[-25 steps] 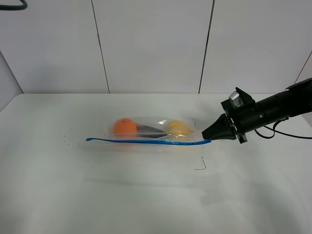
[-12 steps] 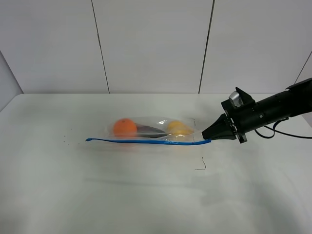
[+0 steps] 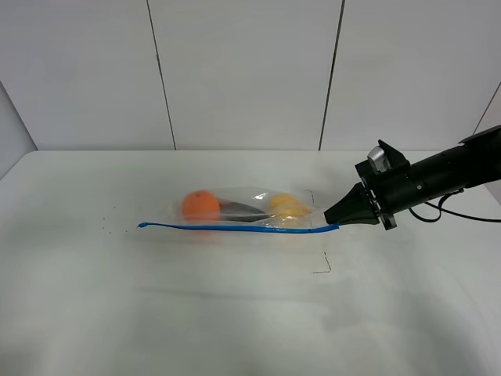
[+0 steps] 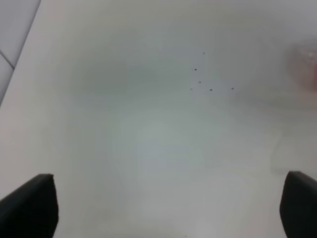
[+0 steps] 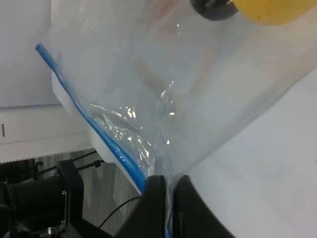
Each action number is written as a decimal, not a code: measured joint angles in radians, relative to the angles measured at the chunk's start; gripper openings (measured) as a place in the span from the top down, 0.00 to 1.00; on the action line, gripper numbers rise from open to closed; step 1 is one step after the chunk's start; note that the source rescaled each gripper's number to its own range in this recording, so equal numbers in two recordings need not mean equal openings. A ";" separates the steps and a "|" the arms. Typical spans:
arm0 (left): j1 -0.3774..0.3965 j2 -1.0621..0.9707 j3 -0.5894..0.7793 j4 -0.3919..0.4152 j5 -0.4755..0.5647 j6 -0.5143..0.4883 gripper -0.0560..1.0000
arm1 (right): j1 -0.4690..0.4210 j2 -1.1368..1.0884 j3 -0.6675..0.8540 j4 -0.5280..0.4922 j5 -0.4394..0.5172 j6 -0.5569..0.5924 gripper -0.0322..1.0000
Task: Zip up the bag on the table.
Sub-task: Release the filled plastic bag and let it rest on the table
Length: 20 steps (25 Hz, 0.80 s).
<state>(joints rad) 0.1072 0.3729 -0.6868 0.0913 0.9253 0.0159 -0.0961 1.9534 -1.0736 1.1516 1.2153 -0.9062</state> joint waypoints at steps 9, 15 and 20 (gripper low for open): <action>0.000 -0.267 0.044 -0.047 0.000 0.016 0.00 | 0.000 0.000 0.000 0.001 0.000 -0.007 0.97; 0.000 -0.363 0.048 -0.059 0.006 0.019 0.00 | 0.000 0.000 0.000 0.002 0.000 -0.007 0.97; 0.000 -0.380 0.076 -0.061 0.050 0.019 0.00 | 0.000 0.000 0.000 0.003 0.000 -0.007 0.97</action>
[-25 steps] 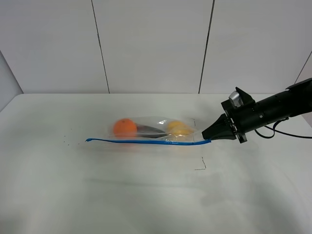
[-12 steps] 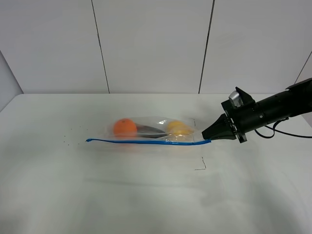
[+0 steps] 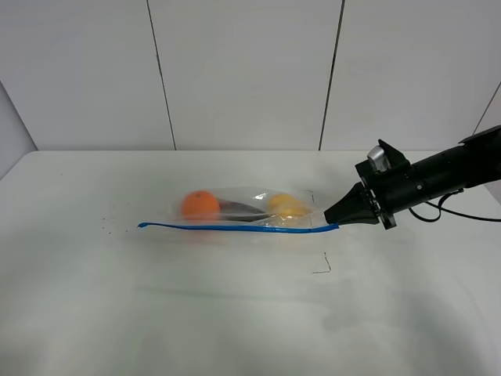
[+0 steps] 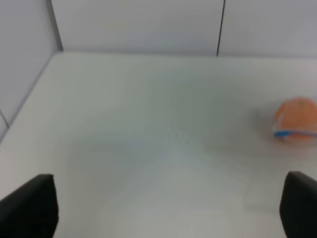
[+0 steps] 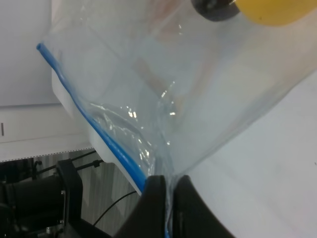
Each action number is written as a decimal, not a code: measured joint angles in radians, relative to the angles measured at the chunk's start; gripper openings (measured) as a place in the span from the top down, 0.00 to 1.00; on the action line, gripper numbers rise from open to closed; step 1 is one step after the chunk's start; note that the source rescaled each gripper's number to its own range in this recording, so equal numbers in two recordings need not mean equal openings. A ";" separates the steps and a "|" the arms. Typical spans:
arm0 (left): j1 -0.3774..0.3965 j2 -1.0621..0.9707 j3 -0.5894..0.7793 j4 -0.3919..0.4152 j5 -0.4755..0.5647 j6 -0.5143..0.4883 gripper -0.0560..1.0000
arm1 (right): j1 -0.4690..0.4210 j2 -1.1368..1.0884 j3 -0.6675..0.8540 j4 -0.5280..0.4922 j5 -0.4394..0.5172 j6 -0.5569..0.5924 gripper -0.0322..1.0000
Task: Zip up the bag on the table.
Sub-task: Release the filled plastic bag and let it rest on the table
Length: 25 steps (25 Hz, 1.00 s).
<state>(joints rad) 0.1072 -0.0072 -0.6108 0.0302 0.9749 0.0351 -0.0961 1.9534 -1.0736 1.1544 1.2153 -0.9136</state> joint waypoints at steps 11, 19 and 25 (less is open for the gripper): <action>0.000 0.000 0.075 -0.019 0.075 0.000 0.00 | 0.000 0.000 0.000 0.000 0.000 -0.004 0.97; 0.000 0.000 0.113 -0.019 0.078 0.000 0.00 | 0.000 0.000 0.000 0.000 0.000 -0.004 0.97; 0.000 0.000 0.113 -0.018 0.078 -0.013 0.00 | 0.000 0.000 0.000 0.000 0.000 -0.007 0.97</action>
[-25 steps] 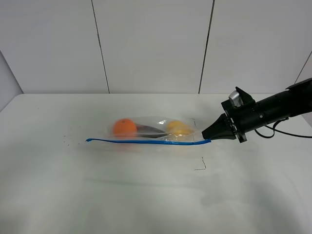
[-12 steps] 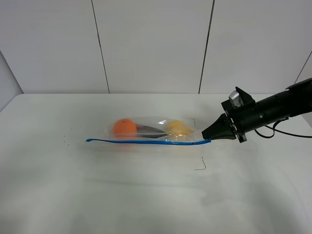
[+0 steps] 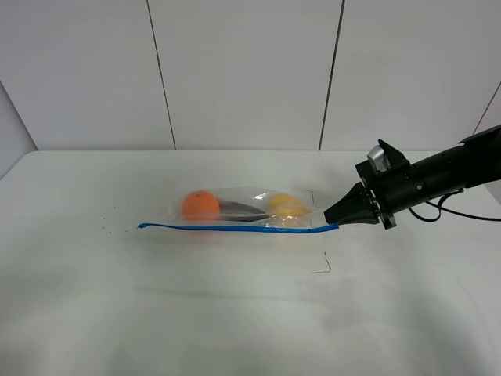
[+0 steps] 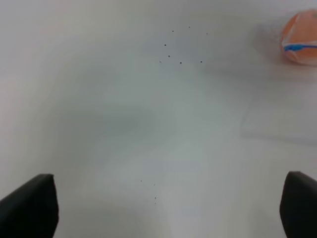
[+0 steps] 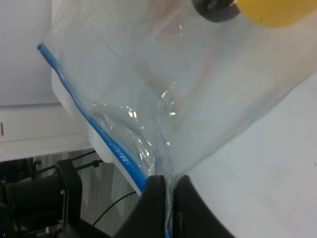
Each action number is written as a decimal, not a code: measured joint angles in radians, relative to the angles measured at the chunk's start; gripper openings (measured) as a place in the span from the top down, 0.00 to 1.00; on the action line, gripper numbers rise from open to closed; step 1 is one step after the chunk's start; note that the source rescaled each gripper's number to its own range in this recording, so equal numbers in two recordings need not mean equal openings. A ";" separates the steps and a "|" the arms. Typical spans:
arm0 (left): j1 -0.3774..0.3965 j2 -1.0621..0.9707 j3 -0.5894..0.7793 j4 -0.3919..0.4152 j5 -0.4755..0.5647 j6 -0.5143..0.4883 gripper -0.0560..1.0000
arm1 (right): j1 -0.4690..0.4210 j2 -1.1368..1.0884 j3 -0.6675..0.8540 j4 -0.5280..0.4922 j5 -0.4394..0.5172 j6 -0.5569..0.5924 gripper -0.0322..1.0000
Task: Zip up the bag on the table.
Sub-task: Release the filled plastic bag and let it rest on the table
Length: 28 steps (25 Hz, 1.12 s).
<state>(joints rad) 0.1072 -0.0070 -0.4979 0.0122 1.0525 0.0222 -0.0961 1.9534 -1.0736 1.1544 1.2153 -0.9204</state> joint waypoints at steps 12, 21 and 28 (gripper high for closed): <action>0.000 0.000 0.000 0.000 0.000 -0.022 0.00 | 0.000 0.000 0.000 0.001 0.000 0.000 0.97; 0.000 0.000 0.000 0.000 0.000 -0.022 0.00 | 0.000 0.000 0.000 0.001 0.000 0.000 0.97; 0.000 0.000 0.000 0.001 0.000 -0.022 0.00 | 0.000 0.000 0.000 0.001 0.000 0.000 0.97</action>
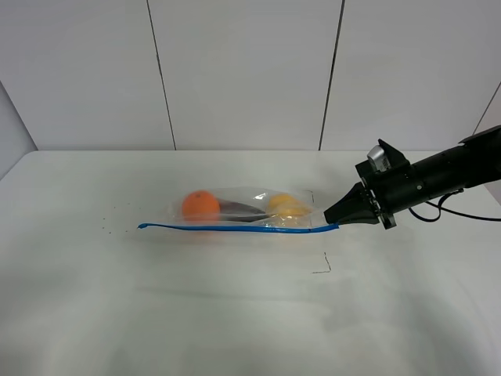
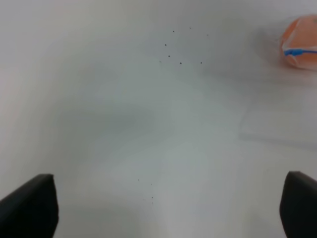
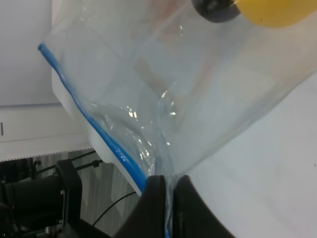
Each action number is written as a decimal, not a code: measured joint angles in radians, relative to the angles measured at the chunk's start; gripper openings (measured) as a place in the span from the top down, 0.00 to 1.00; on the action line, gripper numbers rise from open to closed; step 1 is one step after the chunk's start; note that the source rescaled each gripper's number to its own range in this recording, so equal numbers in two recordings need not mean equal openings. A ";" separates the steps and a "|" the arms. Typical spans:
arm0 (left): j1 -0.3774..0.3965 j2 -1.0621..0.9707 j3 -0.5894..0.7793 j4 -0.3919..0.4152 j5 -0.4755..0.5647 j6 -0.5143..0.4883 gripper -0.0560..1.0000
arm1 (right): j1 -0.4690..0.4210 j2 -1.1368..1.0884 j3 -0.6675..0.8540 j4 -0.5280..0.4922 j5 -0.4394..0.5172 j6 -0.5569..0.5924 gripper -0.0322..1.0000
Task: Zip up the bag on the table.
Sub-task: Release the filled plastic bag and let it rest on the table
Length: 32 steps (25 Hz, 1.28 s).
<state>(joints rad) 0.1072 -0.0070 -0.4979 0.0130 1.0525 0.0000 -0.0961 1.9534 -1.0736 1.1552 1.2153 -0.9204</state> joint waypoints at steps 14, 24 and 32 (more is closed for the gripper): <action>0.000 0.000 0.000 0.000 0.000 0.000 0.00 | 0.000 0.000 0.000 0.004 0.000 0.000 0.97; 0.000 0.000 0.000 0.000 0.000 0.000 0.00 | 0.000 0.000 0.000 0.006 0.000 0.000 0.97; 0.000 0.000 0.000 0.000 0.000 0.000 0.00 | 0.000 0.000 0.000 0.006 0.000 -0.001 0.97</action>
<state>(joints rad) 0.1072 -0.0070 -0.4979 0.0130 1.0525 0.0000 -0.0961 1.9534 -1.0736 1.1616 1.2153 -0.9215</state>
